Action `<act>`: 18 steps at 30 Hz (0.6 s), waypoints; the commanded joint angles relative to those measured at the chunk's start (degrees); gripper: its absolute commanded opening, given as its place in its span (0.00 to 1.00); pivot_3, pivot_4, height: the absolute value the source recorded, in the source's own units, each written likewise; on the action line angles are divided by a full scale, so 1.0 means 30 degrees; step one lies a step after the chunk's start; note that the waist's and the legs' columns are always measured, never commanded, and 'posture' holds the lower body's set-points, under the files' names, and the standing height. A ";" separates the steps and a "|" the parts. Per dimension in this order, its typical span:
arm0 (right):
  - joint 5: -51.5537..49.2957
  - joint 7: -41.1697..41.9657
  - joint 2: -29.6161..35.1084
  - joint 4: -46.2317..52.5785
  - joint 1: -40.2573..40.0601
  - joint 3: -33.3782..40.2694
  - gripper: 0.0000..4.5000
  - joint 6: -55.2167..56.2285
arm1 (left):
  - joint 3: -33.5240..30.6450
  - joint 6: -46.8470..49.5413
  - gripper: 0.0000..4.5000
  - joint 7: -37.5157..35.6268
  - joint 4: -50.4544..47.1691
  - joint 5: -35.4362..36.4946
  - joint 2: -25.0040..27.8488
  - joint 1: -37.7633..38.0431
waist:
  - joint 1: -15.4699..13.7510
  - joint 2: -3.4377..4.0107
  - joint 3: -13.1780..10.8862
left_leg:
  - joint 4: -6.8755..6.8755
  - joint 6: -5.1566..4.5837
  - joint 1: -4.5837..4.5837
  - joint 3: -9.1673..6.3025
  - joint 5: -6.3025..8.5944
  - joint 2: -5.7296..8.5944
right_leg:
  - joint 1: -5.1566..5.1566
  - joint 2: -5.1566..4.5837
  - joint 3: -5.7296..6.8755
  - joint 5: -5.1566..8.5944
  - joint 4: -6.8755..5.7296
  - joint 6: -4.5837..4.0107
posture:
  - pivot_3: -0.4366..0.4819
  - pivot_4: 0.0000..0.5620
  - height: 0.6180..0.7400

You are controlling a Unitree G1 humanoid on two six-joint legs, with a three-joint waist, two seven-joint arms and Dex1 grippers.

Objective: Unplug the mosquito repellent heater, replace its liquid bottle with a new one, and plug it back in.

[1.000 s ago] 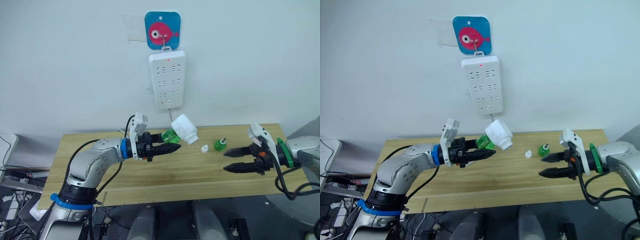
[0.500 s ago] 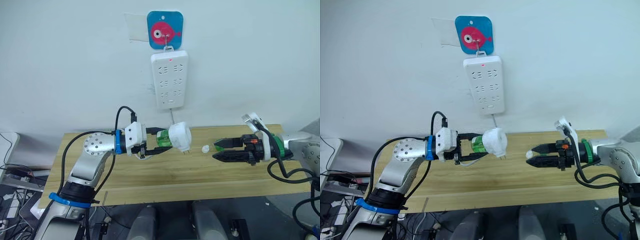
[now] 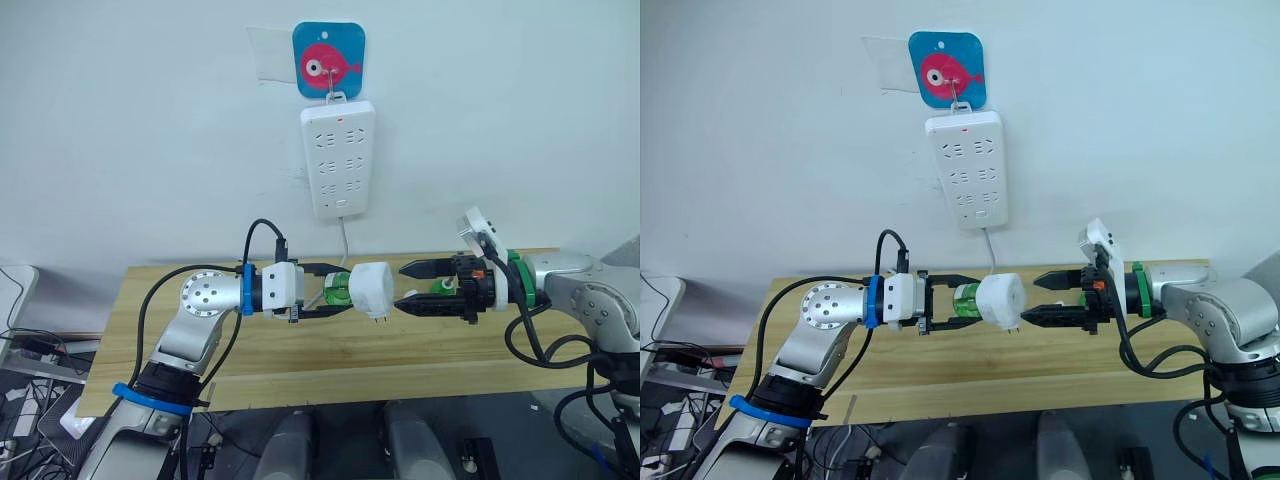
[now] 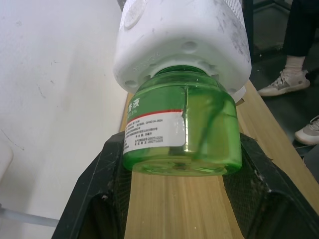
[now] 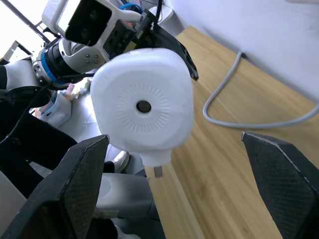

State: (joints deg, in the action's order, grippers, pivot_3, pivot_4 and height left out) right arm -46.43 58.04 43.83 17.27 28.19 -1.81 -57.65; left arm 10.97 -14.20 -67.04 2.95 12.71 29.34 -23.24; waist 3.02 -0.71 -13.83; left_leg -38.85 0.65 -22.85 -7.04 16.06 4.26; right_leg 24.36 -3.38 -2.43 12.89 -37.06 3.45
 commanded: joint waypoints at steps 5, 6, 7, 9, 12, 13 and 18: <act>-0.0159 -0.0193 -0.0669 0.1380 0.0367 -0.0280 0.99 0.0345 | 0.0193 -0.0289 0.49 -0.0023 0.0111 -0.0013 -0.0333 -0.0675 | 0.0024 0.0000 0.0000 | -0.0001 0.0001 0.0000 -0.0002 0.0000 0.0003 | 0.0000 0.0001 0.0002 0.0000 -0.0001 0.0000 | 0.36 0.38 1.00; -0.0190 -0.0232 -0.0753 0.1389 0.0393 -0.0309 0.99 0.0299 | 0.0217 -0.0306 0.49 -0.0026 0.0151 -0.0036 -0.0357 -0.0717 | 0.0027 0.0000 0.0000 | -0.0001 0.0001 0.0000 -0.0002 0.0000 0.0002 | 0.0001 0.0001 0.0002 0.0000 0.0000 0.0000 | 0.36 0.38 1.00; -0.0152 -0.0299 -0.0855 0.1371 0.0466 -0.0371 0.99 0.0311 | 0.0225 -0.0306 0.49 -0.0024 0.0208 -0.0044 -0.0388 -0.0771 | 0.0029 0.0000 0.0000 | 0.0000 0.0001 0.0000 -0.0002 0.0000 0.0001 | 0.0001 0.0002 0.0003 0.0000 -0.0001 0.0000 | 0.36 0.38 1.00; -0.0064 -0.0368 -0.0999 0.1413 0.0560 -0.0497 0.99 0.0363 | 0.0250 -0.0326 0.49 -0.0019 0.0243 -0.0074 -0.0412 -0.0795 | 0.0038 0.0000 0.0000 | 0.0000 0.0000 0.0000 -0.0003 0.0000 0.0000 | 0.0002 0.0003 0.0003 0.0000 -0.0003 0.0000 | 0.36 0.39 1.00; 0.0347 -0.0474 -0.1307 0.1386 0.0751 -0.0882 0.99 0.0658 | 0.0371 -0.0321 0.49 0.0071 0.0197 -0.0126 -0.0457 -0.0785 | 0.0040 0.0001 0.0000 | -0.0001 0.0000 0.0000 -0.0002 -0.0001 0.0002 | 0.0002 0.0004 0.0001 0.0000 -0.0003 0.0000 | 0.36 0.38 1.00; 0.0525 -0.0555 -0.1448 0.1337 0.0807 -0.1024 0.99 0.0780 | 0.0423 -0.0287 0.49 0.0096 0.0121 -0.0124 -0.0478 -0.0748 | 0.0048 0.0001 0.0000 | -0.0001 0.0001 0.0001 -0.0002 -0.0001 0.0001 | 0.0003 0.0004 0.0002 0.0000 -0.0004 0.0000 | 0.36 0.38 1.00; 0.0853 -0.0580 -0.1792 0.1112 0.0954 -0.1323 0.99 0.1010 | 0.0522 -0.0106 0.49 0.0190 -0.0156 -0.0097 -0.0627 -0.0671 | 0.0056 0.0000 0.0000 | -0.0001 0.0004 0.0000 -0.0007 -0.0002 0.0002 | 0.0004 0.0004 0.0004 0.0000 -0.0005 0.0000 | 0.37 0.38 1.00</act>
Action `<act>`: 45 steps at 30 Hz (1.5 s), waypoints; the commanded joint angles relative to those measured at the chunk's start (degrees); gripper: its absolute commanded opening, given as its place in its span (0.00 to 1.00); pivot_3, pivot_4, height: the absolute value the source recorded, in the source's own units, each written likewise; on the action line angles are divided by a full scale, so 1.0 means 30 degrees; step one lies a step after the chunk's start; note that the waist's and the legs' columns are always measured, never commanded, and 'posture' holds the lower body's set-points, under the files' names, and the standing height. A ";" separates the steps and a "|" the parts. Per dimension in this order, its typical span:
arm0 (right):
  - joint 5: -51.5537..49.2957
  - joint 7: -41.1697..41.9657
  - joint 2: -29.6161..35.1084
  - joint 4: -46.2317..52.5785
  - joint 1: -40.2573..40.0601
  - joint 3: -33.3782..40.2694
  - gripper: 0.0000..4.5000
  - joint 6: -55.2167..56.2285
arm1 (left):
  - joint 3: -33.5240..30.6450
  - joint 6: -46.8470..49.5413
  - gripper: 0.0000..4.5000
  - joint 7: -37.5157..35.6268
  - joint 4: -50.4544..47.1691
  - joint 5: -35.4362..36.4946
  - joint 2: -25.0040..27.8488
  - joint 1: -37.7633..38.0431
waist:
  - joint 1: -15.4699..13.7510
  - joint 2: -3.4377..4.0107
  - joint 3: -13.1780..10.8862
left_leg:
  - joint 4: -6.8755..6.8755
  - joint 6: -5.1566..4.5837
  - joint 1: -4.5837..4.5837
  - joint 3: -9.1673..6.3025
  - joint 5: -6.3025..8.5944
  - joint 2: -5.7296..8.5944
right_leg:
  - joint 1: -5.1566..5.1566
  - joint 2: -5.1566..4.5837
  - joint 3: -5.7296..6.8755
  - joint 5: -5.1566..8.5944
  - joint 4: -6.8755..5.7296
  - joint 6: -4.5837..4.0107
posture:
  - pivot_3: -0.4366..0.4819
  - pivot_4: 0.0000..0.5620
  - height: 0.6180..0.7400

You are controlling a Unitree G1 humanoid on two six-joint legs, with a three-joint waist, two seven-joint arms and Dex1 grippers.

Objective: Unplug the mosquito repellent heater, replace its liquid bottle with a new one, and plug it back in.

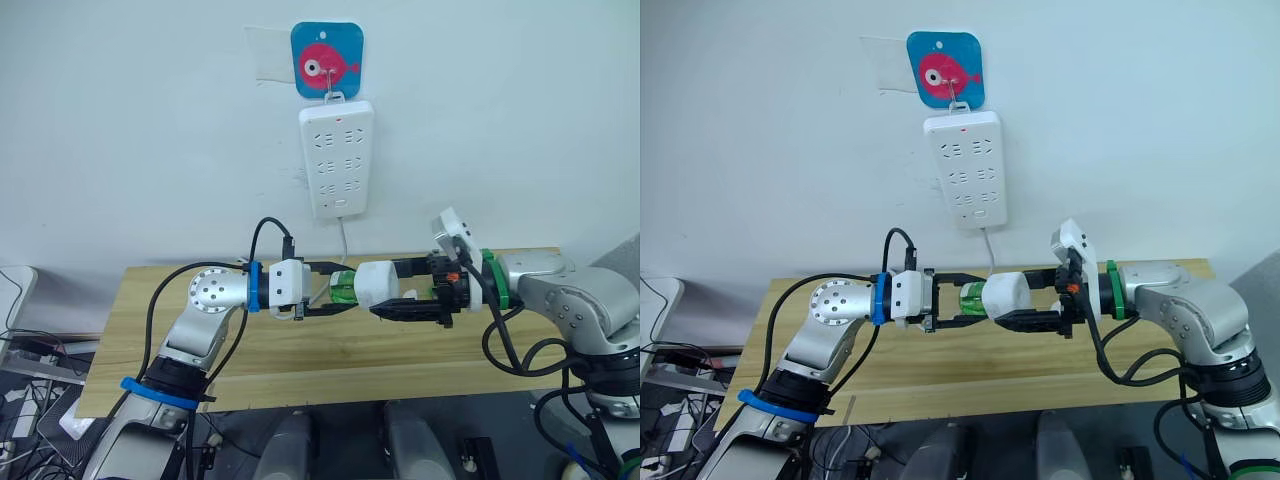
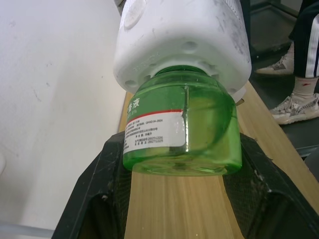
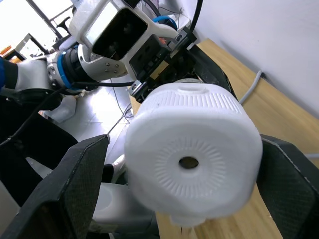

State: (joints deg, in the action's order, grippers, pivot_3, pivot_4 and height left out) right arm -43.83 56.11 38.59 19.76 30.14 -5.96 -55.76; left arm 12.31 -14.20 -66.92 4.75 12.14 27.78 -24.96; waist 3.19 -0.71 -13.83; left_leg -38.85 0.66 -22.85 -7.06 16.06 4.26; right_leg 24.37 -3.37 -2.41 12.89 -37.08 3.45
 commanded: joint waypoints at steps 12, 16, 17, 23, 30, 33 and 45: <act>-0.0079 0.0309 -0.0077 0.0055 0.0536 0.0124 0.66 0.0205 | 0.0084 0.0004 0.49 0.0278 -0.0757 0.0212 -0.0026 -0.0178 | -0.0004 0.0000 0.0000 | 0.0000 0.0000 0.0002 0.0001 0.0000 0.0000 | 0.0002 0.0001 -0.0003 0.0000 -0.0002 0.0000 | 0.37 0.37 1.00; 0.0256 0.0252 -0.0088 -0.0087 0.0676 0.0184 0.66 0.0623 | 0.0002 0.2032 0.65 0.0087 -0.1441 0.0925 0.0325 -0.0119 | 0.0003 0.0000 0.0000 | 0.0000 0.0000 0.0002 0.0001 0.0000 0.0001 | 0.0001 0.0001 -0.0002 0.0000 -0.0005 0.0000 | 0.38 0.36 1.00; 0.0888 0.0524 0.0137 -0.0122 0.0727 0.0002 0.66 0.1386 | -0.0237 0.3380 0.72 0.0012 -0.1923 0.1563 0.0593 -0.0169 | 0.0010 0.0000 0.0000 | 0.0000 0.0000 0.0001 0.0001 0.0000 0.0000 | 0.0004 0.0005 -0.0004 0.0000 -0.0007 0.0000 | 0.38 0.36 1.00; 0.5527 0.3345 0.1446 -0.0479 0.0130 -0.1247 0.66 0.9382 | -0.1759 0.9810 1.00 -0.1046 -0.3148 0.4838 0.2952 -0.0757 | 0.0028 0.0001 0.0000 | -0.0001 -0.0001 0.0007 0.0002 0.0000 -0.0004 | 0.0007 0.0072 0.0004 0.0001 -0.0016 0.0002 | 0.38 0.36 1.00; 1.1106 0.6000 0.0275 -0.5736 -0.0635 -0.2066 0.66 2.7881 | -0.2011 1.6574 1.00 -0.2023 -0.3642 0.7929 0.4420 -0.1601 | 0.0083 -0.0001 0.0002 | -0.0005 0.0063 0.0014 0.0025 -0.0036 0.0002 | 0.0003 0.0079 -0.0008 0.0002 -0.0015 0.0004 | 0.38 0.35 1.00; 1.1987 0.6925 0.0069 -0.8587 -0.0064 -0.2901 0.66 3.3116 | -0.1070 1.8235 1.00 -0.2301 -0.3787 0.7770 0.4619 -0.2661 | 0.0072 -0.0002 0.0001 | -0.0006 0.0085 0.0020 0.0015 -0.0049 -0.0002 | -0.0002 0.0081 0.0003 0.0002 -0.0024 0.0004 | 0.38 0.35 1.00; 1.2245 0.7344 -0.0809 -1.2127 0.2807 -0.5333 0.66 3.7449 | 0.3575 2.1020 1.00 -0.5135 -0.2986 0.5286 0.5334 -0.6751 | 0.0166 -0.0001 0.0002 | -0.0005 0.0118 0.0024 0.0005 -0.0068 -0.0007 | 0.0007 0.0107 -0.0008 0.0003 -0.0044 -0.0001 | 0.40 0.33 1.00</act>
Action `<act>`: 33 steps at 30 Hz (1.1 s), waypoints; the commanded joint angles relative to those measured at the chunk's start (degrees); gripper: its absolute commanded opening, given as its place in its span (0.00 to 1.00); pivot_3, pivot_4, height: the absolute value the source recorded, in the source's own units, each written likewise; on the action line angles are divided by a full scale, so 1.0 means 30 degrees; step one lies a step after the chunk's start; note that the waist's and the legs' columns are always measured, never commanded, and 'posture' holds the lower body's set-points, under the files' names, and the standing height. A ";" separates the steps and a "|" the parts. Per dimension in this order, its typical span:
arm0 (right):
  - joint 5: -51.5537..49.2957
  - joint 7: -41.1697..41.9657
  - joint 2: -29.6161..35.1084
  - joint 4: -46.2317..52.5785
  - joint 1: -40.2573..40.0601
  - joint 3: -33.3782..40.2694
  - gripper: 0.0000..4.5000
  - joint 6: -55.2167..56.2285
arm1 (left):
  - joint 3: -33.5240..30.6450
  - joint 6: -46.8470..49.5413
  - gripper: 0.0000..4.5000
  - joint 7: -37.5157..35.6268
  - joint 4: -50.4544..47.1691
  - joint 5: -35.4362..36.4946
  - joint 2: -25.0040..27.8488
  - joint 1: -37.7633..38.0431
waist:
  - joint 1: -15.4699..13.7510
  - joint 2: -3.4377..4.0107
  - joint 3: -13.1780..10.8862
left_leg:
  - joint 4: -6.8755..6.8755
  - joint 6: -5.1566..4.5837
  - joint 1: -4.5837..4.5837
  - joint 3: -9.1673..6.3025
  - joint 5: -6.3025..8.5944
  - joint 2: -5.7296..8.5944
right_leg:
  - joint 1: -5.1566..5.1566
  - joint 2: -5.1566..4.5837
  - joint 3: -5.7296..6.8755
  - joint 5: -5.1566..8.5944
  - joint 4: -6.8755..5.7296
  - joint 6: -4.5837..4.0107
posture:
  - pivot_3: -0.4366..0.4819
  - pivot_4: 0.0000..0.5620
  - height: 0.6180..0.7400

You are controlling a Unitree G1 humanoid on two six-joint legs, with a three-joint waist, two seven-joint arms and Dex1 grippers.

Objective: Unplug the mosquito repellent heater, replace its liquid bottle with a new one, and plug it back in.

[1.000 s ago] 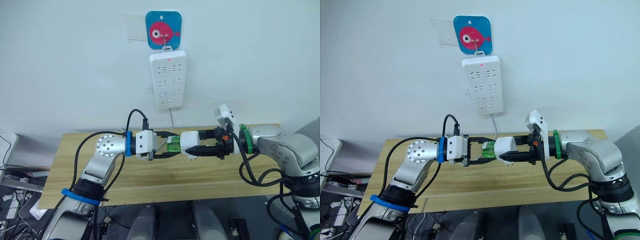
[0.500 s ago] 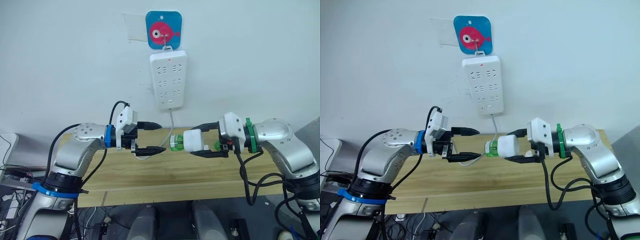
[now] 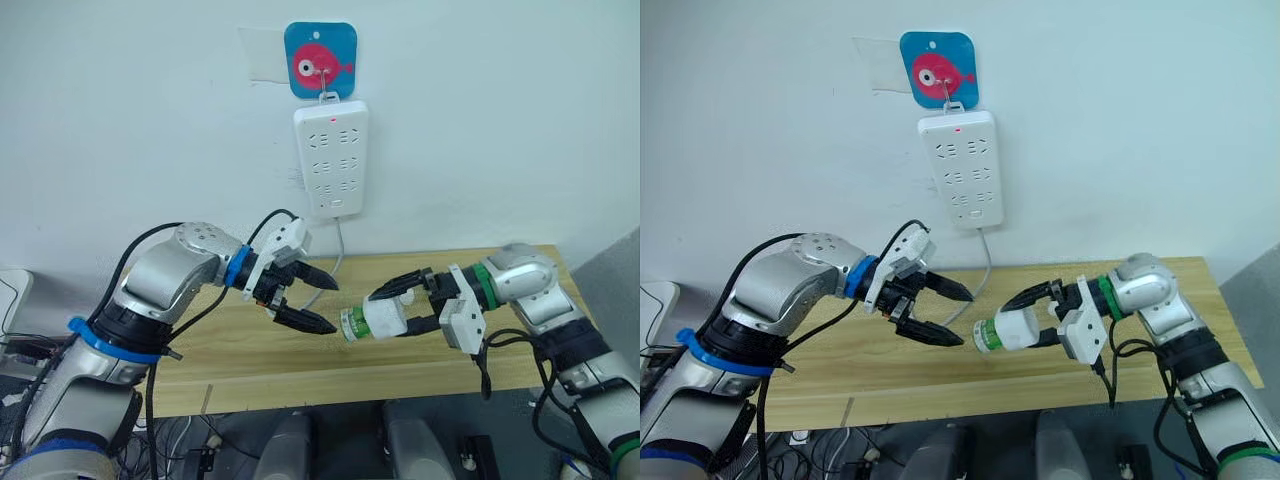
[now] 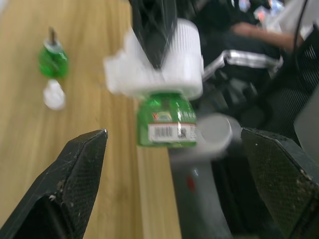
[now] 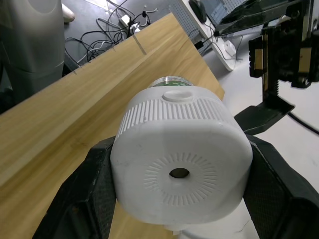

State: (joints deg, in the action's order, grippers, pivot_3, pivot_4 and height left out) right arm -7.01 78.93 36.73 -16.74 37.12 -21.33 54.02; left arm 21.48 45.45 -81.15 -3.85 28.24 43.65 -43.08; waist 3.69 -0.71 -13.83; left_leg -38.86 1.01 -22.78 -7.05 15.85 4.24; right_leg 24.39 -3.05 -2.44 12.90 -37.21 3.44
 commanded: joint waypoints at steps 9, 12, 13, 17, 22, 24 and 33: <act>0.0330 -0.0613 -0.0614 -0.0301 0.1461 -0.1306 0.66 0.1715 | 0.2605 0.0316 1.00 -0.1120 0.1128 -0.2112 -0.0525 -0.1688 | -0.0002 0.0003 0.0003 | -0.0004 0.0024 0.0000 -0.0006 -0.0014 0.0008 | 0.0008 -0.0001 -0.0002 0.0000 -0.0011 0.0000 | 0.39 0.31 1.00; 0.0537 -0.0886 -0.0740 -0.0338 0.1653 -0.1525 0.66 0.1858 | 0.2938 0.0012 1.00 -0.1205 0.1412 -0.2549 -0.0849 -0.1718 | 0.0000 0.0004 0.0004 | -0.0004 0.0025 0.0000 -0.0006 -0.0015 0.0009 | 0.0009 -0.0001 -0.0004 0.0000 -0.0010 0.0000 | 0.39 0.30 1.00; 0.0524 -0.0967 -0.0769 -0.0178 0.1679 -0.1622 0.66 0.1776 | 0.2985 0.0027 1.00 -0.1150 0.1488 -0.2650 -0.1060 -0.1746 | 0.0001 0.0004 0.0004 | -0.0004 0.0025 -0.0001 -0.0006 -0.0015 0.0011 | 0.0010 -0.0001 -0.0004 0.0000 -0.0010 0.0000 | 0.39 0.30 1.00; 0.0656 -0.1173 -0.0905 -0.0036 0.1784 -0.1862 0.66 0.1687 | 0.3035 0.0023 1.00 -0.1175 0.1610 -0.2927 -0.1575 -0.1787 | 0.0010 0.0003 0.0008 | -0.0009 0.0026 -0.0002 -0.0004 -0.0016 0.0012 | 0.0010 -0.0003 -0.0006 0.0000 -0.0014 0.0000 | 0.39 0.29 1.00; 0.0857 -0.1404 -0.0988 -0.0067 0.1925 -0.2065 0.66 0.1641 | 0.3173 0.0002 1.00 -0.1508 0.1385 -0.3133 -0.1712 -0.1690 | 0.0027 0.0005 0.0013 | -0.0010 0.0027 -0.0001 -0.0005 -0.0017 0.0012 | 0.0014 -0.0003 -0.0007 0.0000 -0.0018 0.0000 | 0.39 0.29 1.00; 0.0912 -0.1487 -0.1007 -0.0068 0.1982 -0.2119 0.66 0.1602 | 0.3207 0.0006 1.00 -0.1600 0.1290 -0.3174 -0.1691 -0.1638 | 0.0035 0.0004 0.0013 | -0.0010 0.0028 -0.0002 -0.0005 -0.0018 0.0012 | 0.0018 -0.0003 -0.0008 0.0000 -0.0022 0.0000 | 0.39 0.29 1.00; 0.1054 -0.1772 -0.0924 -0.0217 0.2159 -0.2241 0.66 0.1579 | 0.3477 -0.0291 0.50 -0.2221 0.1056 -0.3575 -0.1357 -0.1394 | 0.0070 0.0003 0.0018 | -0.0013 0.0030 -0.0001 -0.0003 -0.0019 0.0013 | 0.0019 -0.0002 -0.0010 0.0000 -0.0031 0.0000 | 0.39 0.29 1.00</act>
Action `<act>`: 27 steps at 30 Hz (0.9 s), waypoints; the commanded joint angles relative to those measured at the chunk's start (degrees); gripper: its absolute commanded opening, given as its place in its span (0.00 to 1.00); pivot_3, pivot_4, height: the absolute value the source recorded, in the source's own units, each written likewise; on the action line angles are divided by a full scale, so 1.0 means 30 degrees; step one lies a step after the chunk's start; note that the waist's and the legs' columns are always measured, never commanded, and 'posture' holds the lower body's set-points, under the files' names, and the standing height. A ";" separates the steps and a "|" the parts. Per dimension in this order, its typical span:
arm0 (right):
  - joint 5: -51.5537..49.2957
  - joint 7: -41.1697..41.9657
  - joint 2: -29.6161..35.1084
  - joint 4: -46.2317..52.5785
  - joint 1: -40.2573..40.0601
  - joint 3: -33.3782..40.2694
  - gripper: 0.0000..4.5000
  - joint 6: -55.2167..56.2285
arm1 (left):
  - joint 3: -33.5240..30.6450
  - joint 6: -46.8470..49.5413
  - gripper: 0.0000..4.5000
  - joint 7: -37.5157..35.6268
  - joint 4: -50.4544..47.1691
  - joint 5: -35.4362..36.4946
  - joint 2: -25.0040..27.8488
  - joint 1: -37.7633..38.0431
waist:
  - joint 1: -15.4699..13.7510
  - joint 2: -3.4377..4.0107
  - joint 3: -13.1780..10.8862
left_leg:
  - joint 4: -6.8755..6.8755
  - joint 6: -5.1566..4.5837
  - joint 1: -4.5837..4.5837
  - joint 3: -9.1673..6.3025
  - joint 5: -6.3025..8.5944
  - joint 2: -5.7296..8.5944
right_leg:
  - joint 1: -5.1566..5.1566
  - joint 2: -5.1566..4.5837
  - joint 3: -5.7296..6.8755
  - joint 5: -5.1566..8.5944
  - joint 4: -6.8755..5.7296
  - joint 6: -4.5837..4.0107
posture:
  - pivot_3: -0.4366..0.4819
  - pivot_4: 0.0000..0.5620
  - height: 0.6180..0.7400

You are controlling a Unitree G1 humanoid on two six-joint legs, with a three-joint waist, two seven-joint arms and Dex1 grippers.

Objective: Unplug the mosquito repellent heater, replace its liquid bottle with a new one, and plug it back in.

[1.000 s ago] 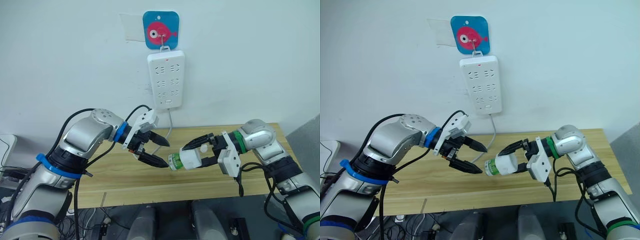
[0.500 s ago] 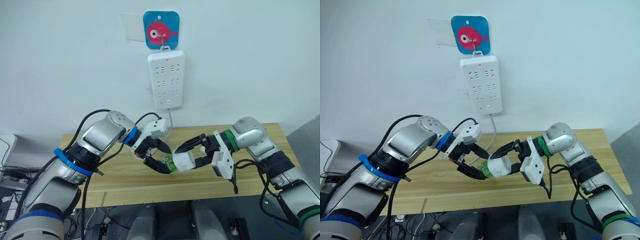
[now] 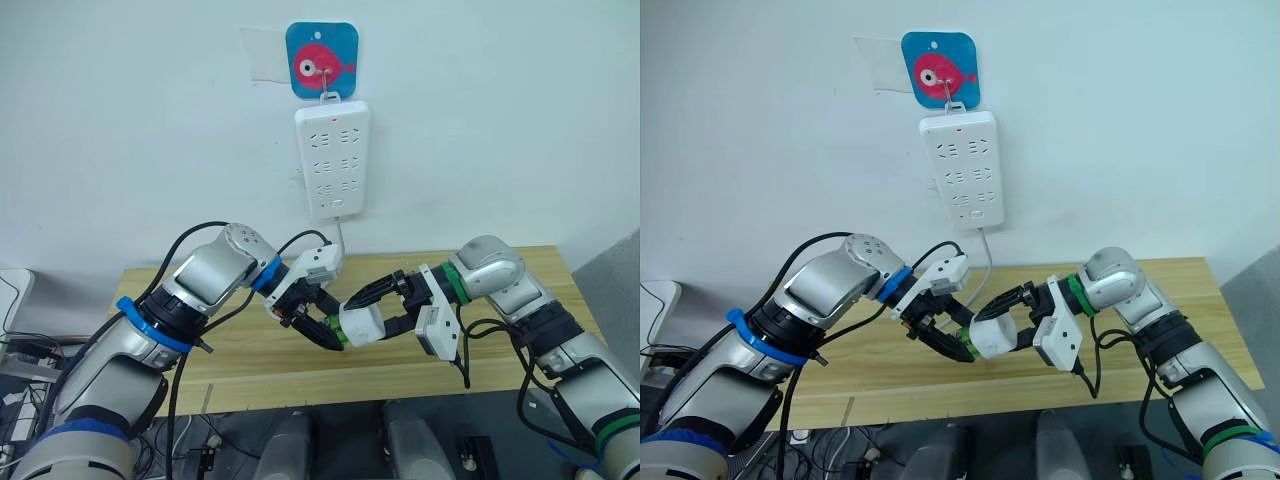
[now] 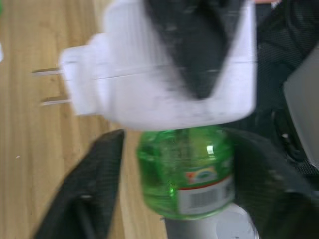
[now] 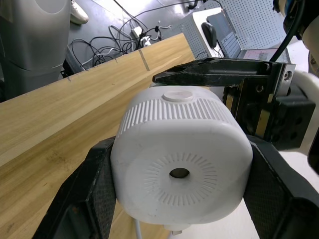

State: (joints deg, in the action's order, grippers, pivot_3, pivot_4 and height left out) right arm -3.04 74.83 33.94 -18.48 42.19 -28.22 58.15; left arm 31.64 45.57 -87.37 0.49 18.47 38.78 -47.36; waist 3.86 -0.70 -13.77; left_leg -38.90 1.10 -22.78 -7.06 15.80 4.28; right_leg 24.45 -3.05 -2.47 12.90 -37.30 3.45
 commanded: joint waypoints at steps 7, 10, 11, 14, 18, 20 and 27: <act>-0.0662 -0.0283 -0.0055 0.0429 0.0675 0.0086 0.66 -0.0599 | -0.0095 -0.0398 0.50 0.0202 -0.0122 -0.0545 -0.0047 0.0053 | 0.0106 -0.0001 0.0002 | -0.0002 0.0000 0.0000 -0.0001 0.0000 0.0000 | 0.0000 0.0000 0.0000 0.0000 -0.0004 0.0000 | 0.38 0.29 1.00; -0.1068 -0.0091 0.0054 0.0661 0.0572 0.0160 0.82 -0.1395 | -0.0285 -0.0553 0.50 0.0413 -0.0149 -0.0468 -0.0183 0.0182 | 0.0128 -0.0001 0.0003 | -0.0003 0.0000 -0.0001 -0.0001 0.0000 0.0000 | 0.0002 -0.0001 0.0001 0.0000 -0.0008 0.0000 | 0.38 0.29 1.00; -0.1062 -0.0090 0.0106 0.0648 0.0562 0.0227 0.87 -0.1433 | -0.0427 -0.0739 0.50 0.0568 -0.0110 -0.0455 -0.0263 0.0267 | 0.0138 -0.0001 0.0004 | -0.0003 0.0000 -0.0002 -0.0001 0.0000 0.0000 | 0.0003 -0.0002 -0.0001 0.0000 -0.0008 0.0000 | 0.38 0.29 1.00; -0.1249 -0.0014 0.0562 0.0761 0.0351 0.0515 1.00 -0.1810 | -0.1177 -0.1930 0.50 0.1689 0.0420 -0.0707 -0.0734 0.0695 | 0.0145 0.0001 0.0006 | -0.0004 0.0000 -0.0002 -0.0001 0.0000 0.0000 | 0.0006 -0.0004 -0.0001 0.0000 -0.0008 0.0000 | 0.37 0.30 1.00; -0.2202 -0.0453 0.2299 0.1929 -0.1119 0.1776 1.00 -0.3752 | -0.2650 -0.3252 0.50 0.3051 0.0676 -0.0525 -0.1185 0.1665 | 0.0093 0.0001 0.0006 | -0.0010 -0.0001 -0.0009 -0.0002 0.0000 0.0005 | 0.0013 -0.0014 -0.0003 0.0000 -0.0010 -0.0001 | 0.37 0.31 1.00; -0.3077 -0.1376 0.3253 0.3373 -0.2747 0.2954 1.00 -0.6522 | -0.3434 -0.4312 0.50 0.3690 0.0165 -0.0380 -0.1396 0.2579 | 0.0065 -0.0001 0.0007 | -0.0008 -0.0001 -0.0018 -0.0007 0.0001 0.0003 | 0.0017 -0.0018 0.0002 0.0000 -0.0004 -0.0001 | 0.37 0.32 1.00; -0.9216 -0.9667 0.3745 1.1093 -0.9780 0.7803 1.00 -2.2261 | -0.5736 -0.7415 0.50 0.7786 -0.1758 -0.0515 -0.3622 0.6198 | -0.0171 -0.0001 0.0017 | -0.0016 -0.0005 -0.0029 0.0026 0.0003 -0.0012 | 0.0062 -0.0087 -0.0057 0.0001 -0.0086 -0.0005 | 0.33 0.34 1.00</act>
State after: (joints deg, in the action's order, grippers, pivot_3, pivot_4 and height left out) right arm -25.30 51.78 45.52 9.45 13.42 -8.20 0.22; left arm 16.64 25.73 -66.93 -1.88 16.59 28.71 -28.74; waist 3.35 -0.71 -13.72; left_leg -38.95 1.08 -22.86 -6.96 15.81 4.24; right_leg 24.65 -3.34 -2.67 12.91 -37.62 3.43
